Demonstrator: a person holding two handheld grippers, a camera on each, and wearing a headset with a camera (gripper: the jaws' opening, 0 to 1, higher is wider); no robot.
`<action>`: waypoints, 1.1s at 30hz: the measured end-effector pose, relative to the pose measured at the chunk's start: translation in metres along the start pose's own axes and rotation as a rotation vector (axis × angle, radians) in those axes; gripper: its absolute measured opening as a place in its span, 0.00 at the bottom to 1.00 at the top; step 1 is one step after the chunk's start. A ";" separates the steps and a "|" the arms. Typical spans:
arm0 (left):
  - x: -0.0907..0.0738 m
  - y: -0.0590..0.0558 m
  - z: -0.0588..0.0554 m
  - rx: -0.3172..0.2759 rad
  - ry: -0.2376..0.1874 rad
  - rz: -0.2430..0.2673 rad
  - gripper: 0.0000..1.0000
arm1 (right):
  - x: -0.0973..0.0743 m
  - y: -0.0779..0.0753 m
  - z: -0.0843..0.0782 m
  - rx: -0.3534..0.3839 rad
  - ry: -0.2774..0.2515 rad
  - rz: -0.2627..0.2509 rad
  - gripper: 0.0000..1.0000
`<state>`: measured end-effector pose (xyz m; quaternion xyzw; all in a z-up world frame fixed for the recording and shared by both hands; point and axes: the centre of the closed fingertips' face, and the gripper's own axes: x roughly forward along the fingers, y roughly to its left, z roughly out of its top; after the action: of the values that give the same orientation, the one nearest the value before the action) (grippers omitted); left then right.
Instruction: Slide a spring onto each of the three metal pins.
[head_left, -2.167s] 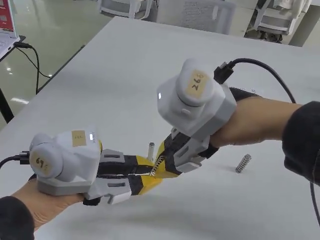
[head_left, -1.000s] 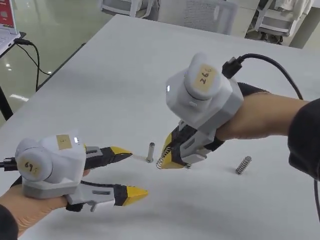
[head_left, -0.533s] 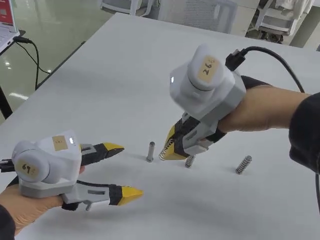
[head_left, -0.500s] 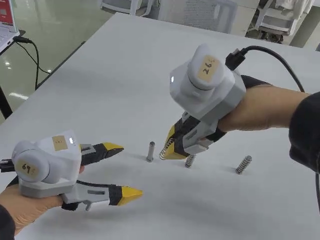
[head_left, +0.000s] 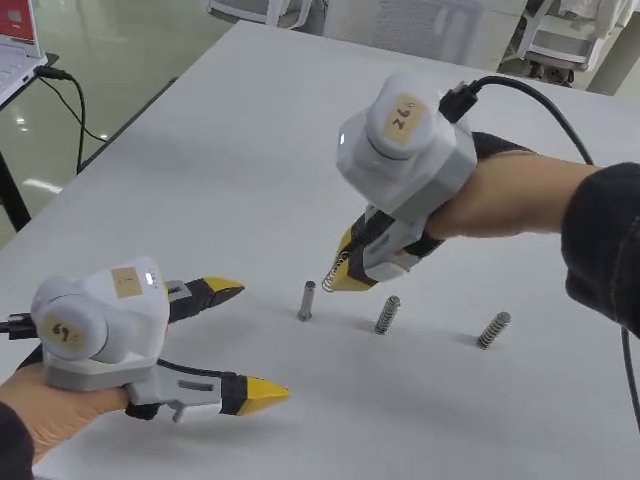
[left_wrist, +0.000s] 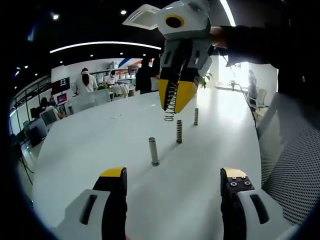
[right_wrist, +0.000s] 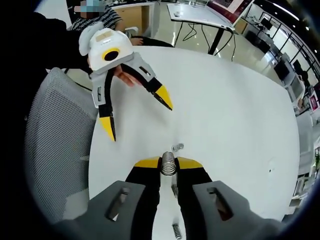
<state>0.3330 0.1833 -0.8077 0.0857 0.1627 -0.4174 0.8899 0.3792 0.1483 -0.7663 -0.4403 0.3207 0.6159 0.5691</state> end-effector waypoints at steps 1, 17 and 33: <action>0.000 0.000 0.000 0.000 -0.001 0.001 0.76 | 0.001 -0.001 -0.002 -0.005 0.012 -0.003 0.13; 0.001 -0.001 -0.002 0.031 0.019 0.000 0.85 | 0.018 -0.011 0.005 -0.027 0.030 -0.007 0.13; 0.005 -0.004 0.004 0.017 -0.009 -0.022 0.88 | 0.028 -0.011 0.005 -0.036 0.047 0.019 0.13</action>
<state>0.3338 0.1754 -0.8056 0.0897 0.1560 -0.4289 0.8853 0.3904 0.1661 -0.7883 -0.4617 0.3269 0.6165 0.5476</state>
